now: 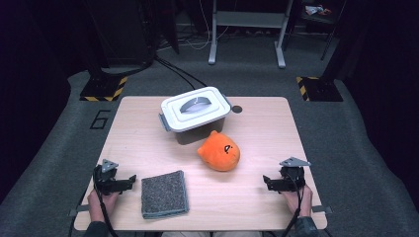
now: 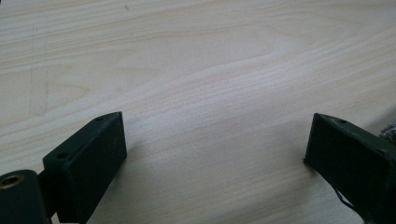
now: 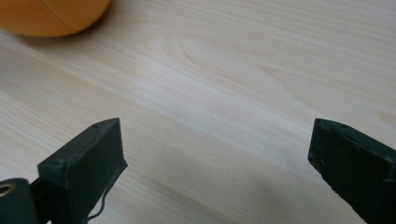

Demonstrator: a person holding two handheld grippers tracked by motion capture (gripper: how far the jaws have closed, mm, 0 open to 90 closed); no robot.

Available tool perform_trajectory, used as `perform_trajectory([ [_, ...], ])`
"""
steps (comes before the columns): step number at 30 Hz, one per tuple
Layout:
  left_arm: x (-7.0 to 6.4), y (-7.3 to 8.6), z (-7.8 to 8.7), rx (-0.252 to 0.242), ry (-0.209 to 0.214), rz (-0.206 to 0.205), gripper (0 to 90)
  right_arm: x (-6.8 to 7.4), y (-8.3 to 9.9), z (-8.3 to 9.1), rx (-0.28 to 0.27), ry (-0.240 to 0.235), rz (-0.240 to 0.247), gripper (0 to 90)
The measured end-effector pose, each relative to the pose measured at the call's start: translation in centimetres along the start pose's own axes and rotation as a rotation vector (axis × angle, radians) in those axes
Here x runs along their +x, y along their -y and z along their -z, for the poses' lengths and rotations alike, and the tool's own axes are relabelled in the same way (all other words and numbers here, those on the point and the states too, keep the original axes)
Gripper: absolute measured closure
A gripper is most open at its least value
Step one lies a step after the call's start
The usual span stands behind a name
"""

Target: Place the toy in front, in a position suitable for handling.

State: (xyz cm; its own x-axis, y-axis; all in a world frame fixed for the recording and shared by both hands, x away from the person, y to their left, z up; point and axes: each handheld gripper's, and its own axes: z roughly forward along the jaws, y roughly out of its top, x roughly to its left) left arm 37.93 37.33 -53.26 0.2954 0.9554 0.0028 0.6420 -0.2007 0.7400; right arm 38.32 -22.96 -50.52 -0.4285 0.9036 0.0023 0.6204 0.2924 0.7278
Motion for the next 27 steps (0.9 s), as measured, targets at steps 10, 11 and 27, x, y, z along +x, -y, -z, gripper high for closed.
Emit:
perform_trajectory([
  [10, -0.1, 0.0, 0.0, -0.001, -0.010, 0.009, 5.0, -0.6, 2.3, -0.5, 0.031, 0.061, -0.003, 0.0],
  [11, -0.1, 0.0, 0.0, 0.000, -0.011, 0.011, 5.0, -0.6, 2.4, -0.5, 0.034, 0.061, 0.003, 0.0],
  [27, -0.6, -1.0, 1.3, 0.022, 0.014, 0.064, 4.5, -0.8, 2.7, -0.7, 0.013, 0.057, -0.058, 0.0],
])
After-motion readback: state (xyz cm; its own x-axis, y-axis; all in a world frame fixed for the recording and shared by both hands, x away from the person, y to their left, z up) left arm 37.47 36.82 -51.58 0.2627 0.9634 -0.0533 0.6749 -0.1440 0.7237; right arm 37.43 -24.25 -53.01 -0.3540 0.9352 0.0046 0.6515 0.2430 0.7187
